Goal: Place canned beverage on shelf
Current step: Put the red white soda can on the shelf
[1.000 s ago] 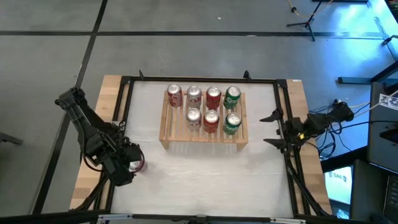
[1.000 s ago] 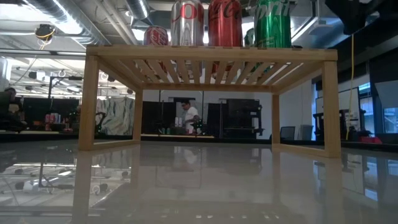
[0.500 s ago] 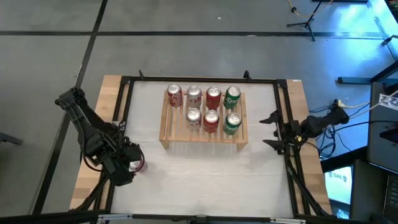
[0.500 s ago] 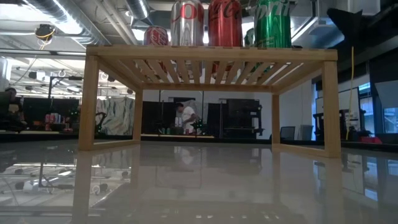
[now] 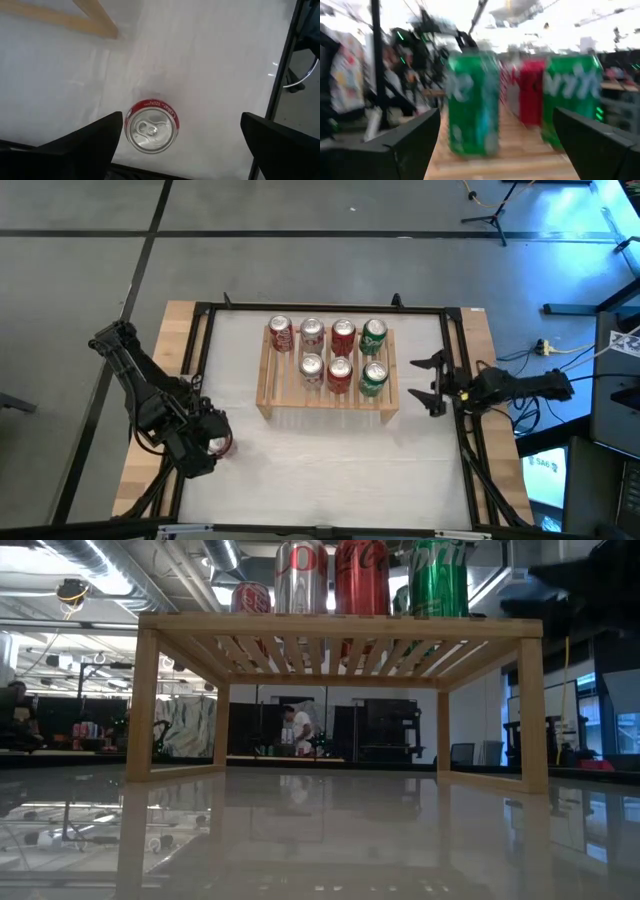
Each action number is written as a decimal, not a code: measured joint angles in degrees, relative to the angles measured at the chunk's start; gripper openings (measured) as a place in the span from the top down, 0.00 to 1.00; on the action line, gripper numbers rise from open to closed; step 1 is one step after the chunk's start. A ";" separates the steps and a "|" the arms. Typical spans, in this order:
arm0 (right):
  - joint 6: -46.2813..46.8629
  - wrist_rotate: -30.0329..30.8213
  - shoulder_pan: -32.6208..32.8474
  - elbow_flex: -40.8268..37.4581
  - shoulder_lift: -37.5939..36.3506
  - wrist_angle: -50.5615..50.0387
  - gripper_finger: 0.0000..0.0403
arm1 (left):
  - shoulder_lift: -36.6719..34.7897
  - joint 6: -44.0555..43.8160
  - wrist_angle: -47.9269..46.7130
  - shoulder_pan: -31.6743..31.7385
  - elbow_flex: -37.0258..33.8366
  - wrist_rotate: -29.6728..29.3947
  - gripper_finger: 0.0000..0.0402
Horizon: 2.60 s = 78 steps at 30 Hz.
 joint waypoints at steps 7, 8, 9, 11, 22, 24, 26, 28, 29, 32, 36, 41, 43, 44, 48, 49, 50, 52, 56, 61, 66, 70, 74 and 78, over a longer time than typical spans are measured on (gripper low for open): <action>3.50 0.02 -4.26 0.00 0.00 -11.57 0.05 | 0.00 4.33 -0.02 0.01 0.00 0.07 0.02; 3.68 0.02 -4.38 0.04 0.02 -12.07 0.05 | 0.00 4.87 -0.02 -0.01 0.00 0.09 0.02; 4.16 0.07 -4.40 0.07 0.03 -12.11 0.05 | 0.00 5.39 -0.04 0.01 0.00 0.09 0.02; 4.29 0.09 -4.27 0.07 0.02 -12.14 0.05 | 0.00 5.94 -0.08 0.01 0.00 0.11 0.02; 6.33 0.27 -4.25 0.07 0.00 -12.32 0.05 | 0.00 6.00 -1.29 -0.04 0.00 3.36 0.02; 6.49 0.03 -4.25 0.09 0.00 -12.38 0.05 | 0.00 6.01 -2.31 -0.06 0.00 4.45 0.02; 6.49 -0.53 -4.25 0.09 0.00 -12.41 0.05 | 0.00 6.01 -3.64 -0.06 0.00 4.65 0.02; 6.49 -0.92 -4.25 0.09 0.00 -12.46 0.05 | 0.00 6.00 -4.68 -0.06 0.00 4.48 0.02; 6.49 -0.96 -4.25 0.09 0.00 -12.49 0.05 | 0.00 6.00 -5.00 -0.06 0.00 4.37 0.02; 6.49 -1.00 -4.25 0.09 0.00 -12.52 0.05 | -0.04 5.96 -5.11 -0.06 -0.68 3.01 0.02; 6.47 -1.02 -4.25 0.09 0.01 -12.54 0.05 | -0.04 5.54 -4.63 -0.04 -3.75 3.48 0.02; 6.45 -1.02 -4.25 0.09 0.00 -12.54 0.05 | -0.04 5.52 -0.94 -0.04 -8.22 4.22 0.02; 6.45 -1.02 -4.25 0.09 0.00 -12.54 0.05 | -0.02 5.76 0.38 -0.04 -9.71 4.48 0.02; 6.45 -1.02 -4.25 0.09 0.00 -12.54 0.05 | -0.02 6.03 0.71 -0.04 -10.28 4.72 0.02; 6.45 -1.05 -4.25 0.09 0.00 -12.54 0.05 | -0.02 6.51 0.67 -0.04 -11.75 4.88 0.02; 6.45 -1.05 -4.25 0.09 0.00 -12.54 0.05 | -0.02 6.57 0.74 -0.04 -12.11 4.87 0.02; 6.45 -1.05 -4.25 0.09 0.00 -12.54 0.05 | -0.02 6.55 0.95 -0.04 -12.66 4.87 0.02; 6.45 -1.05 -4.25 0.09 0.02 -12.54 0.05 | -0.02 6.57 1.65 -0.04 -13.97 4.89 0.02; 6.45 -1.07 -4.25 0.09 0.00 -12.54 0.05 | -0.02 6.57 4.42 -0.06 -16.97 5.02 0.02; 6.43 -1.07 -4.25 0.09 0.01 -12.54 0.05 | -0.02 6.55 7.86 -0.06 -20.47 4.94 0.02; 6.43 -1.07 -4.25 0.07 0.00 -12.54 0.05 | -0.02 6.54 9.81 -0.06 -22.84 4.94 0.02; 6.43 -1.09 -4.25 0.07 0.00 -12.54 0.05 | -0.02 6.54 10.07 -0.05 -22.97 4.88 0.02; 6.43 -1.09 -4.25 0.07 0.01 -12.54 0.05 | -0.02 6.54 10.30 -0.06 -22.97 3.87 0.02; 6.43 -1.09 -4.25 0.07 0.02 -12.54 0.05 | -0.02 5.82 10.90 -0.04 -22.97 1.95 0.02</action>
